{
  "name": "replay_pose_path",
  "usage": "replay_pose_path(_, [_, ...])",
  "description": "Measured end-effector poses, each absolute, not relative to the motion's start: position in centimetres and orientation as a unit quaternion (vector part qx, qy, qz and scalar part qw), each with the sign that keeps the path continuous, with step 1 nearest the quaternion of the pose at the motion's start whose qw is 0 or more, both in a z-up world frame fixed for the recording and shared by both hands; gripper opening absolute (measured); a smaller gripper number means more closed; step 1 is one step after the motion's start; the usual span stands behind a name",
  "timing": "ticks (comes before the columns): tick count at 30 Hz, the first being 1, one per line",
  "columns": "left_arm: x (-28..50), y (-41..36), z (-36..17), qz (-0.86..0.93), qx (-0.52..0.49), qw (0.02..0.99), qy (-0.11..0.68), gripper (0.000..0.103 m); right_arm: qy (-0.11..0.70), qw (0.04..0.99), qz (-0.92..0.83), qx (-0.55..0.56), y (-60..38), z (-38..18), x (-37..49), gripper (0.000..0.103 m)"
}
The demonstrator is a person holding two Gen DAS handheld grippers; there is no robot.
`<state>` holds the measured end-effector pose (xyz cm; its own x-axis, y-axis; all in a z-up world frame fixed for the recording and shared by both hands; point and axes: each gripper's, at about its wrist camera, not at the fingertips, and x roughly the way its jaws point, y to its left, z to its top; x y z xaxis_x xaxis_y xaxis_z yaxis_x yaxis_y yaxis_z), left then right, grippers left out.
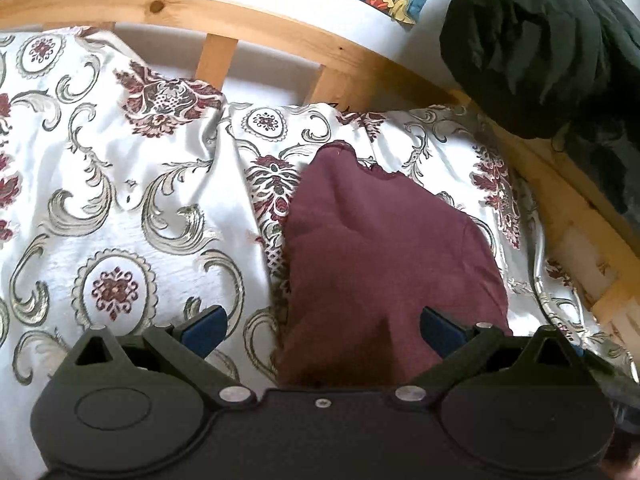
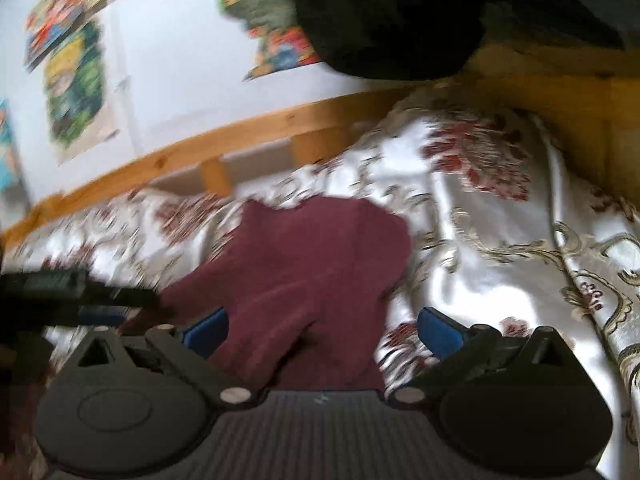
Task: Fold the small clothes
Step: 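Release the bundle and pull both grippers back from it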
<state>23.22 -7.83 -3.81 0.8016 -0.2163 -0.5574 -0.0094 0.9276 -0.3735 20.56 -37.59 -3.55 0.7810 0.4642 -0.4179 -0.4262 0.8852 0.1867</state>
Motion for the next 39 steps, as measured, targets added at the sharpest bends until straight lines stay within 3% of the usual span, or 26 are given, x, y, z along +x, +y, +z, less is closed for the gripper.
replay_pose_path(1, [23.0,-7.7,-3.8,-0.056,-0.183,0.930,0.313,0.102,0.233,0.942,0.239,0.027,-36.9,-3.4,19.9,0.102])
replay_pose_path(4, [22.2,-7.5,-3.6,-0.058,-0.176,0.930,0.317,0.102,0.243,0.935,0.259,-0.003,-34.8,-2.9,18.5,0.078])
replay_pose_path(6, [21.7,-7.5,-3.6,-0.057,-0.170,0.930,0.320,0.102,0.253,0.929,0.269,-0.017,-33.6,-3.0,18.0,0.054])
replay_pose_path(7, [21.4,-7.5,-3.6,-0.056,-0.169,0.930,0.321,0.102,0.259,0.927,0.269,-0.026,-33.1,-3.3,17.9,0.048])
replay_pose_path(9, [20.9,-7.4,-3.4,-0.055,-0.170,0.929,0.324,0.102,0.271,0.928,0.252,-0.047,-32.5,-3.8,17.7,0.022])
replay_pose_path(12, [19.9,-7.3,-3.0,-0.052,-0.167,0.931,0.320,0.102,0.280,0.929,0.237,-0.036,-33.0,-3.9,17.9,0.011])
replay_pose_path(23, [16.1,-6.4,-3.5,-0.067,-0.146,0.922,0.352,0.102,0.279,0.939,0.179,-0.087,-32.9,-3.9,16.4,0.009])
replay_pose_path(29, [15.2,-6.0,-3.2,-0.076,-0.144,0.917,0.363,0.102,0.298,0.939,0.162,-0.050,-33.9,-4.0,16.4,0.009])
replay_pose_path(35, [14.0,-6.4,-3.4,-0.111,-0.129,0.916,0.363,0.102,0.271,0.950,0.131,-0.084,-33.6,-3.4,14.9,0.008])
replay_pose_path(39, [13.4,-6.9,-3.6,-0.128,-0.114,0.915,0.366,0.102,0.268,0.954,0.131,-0.037,-34.5,-3.0,13.8,0.010])
